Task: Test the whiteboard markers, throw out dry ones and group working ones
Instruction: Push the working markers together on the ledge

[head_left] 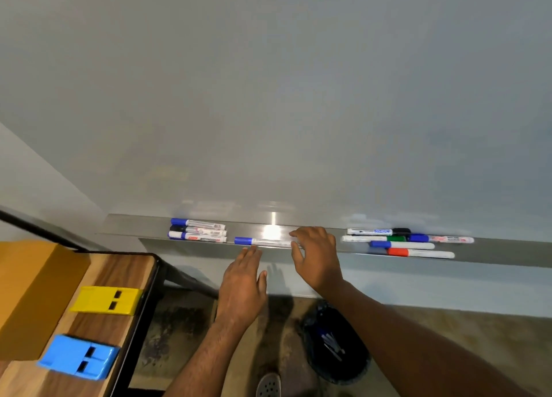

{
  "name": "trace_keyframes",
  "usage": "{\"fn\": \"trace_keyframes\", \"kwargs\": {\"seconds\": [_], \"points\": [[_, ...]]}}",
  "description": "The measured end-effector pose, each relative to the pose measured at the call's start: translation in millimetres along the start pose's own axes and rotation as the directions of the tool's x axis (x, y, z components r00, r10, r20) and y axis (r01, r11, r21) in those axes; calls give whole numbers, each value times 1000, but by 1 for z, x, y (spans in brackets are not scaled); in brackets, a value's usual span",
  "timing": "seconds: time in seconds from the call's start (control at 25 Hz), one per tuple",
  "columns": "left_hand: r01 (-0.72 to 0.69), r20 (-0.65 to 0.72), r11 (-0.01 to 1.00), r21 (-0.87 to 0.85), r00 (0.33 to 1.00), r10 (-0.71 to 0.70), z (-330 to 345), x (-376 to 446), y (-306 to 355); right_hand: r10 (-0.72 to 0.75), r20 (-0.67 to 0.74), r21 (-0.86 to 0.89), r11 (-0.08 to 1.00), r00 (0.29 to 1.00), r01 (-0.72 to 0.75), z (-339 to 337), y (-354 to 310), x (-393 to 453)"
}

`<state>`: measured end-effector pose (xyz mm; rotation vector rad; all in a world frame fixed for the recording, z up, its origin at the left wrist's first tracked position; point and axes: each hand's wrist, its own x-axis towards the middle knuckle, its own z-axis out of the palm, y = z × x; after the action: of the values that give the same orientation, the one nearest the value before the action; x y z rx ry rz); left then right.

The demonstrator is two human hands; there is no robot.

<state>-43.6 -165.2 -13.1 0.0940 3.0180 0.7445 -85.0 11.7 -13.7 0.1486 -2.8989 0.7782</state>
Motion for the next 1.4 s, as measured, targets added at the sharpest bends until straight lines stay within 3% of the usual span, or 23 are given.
{"fn": "trace_keyframes", "kwargs": {"seconds": [0.08, 0.16, 0.4, 0.68, 0.92, 1.16, 1.24, 1.4], "points": [[-82, 9, 996, 18, 997, 82, 8, 3, 18, -98, -146, -93, 992, 984, 85, -12, 22, -11], [-169, 39, 985, 40, 985, 167, 18, 5, 39, -154, -206, -192, 975, 966, 114, -24, 50, -23], [-294, 141, 956, 22, 947, 288, 49, 14, 109, -59, -102, -348, 937, 993, 20, -63, 126, -51], [-257, 238, 966, 20, 940, 245, 85, 34, 169, 308, -75, -418, 854, 948, -310, -99, 204, -79], [-281, 266, 945, 168, 936, 231, 111, 32, 197, 310, -89, -382, 867, 947, -320, -117, 250, -100], [-308, 296, 928, 209, 924, 240, 134, 29, 237, 326, -98, -376, 863, 940, -338, -140, 285, -109], [-324, 303, 919, 223, 919, 250, 140, 26, 247, 283, -120, -394, 866, 952, -307, -143, 293, -111], [-292, 228, 936, 197, 942, 246, 150, 20, 258, 31, -111, -441, 894, 993, -77, -138, 293, -111]]}}
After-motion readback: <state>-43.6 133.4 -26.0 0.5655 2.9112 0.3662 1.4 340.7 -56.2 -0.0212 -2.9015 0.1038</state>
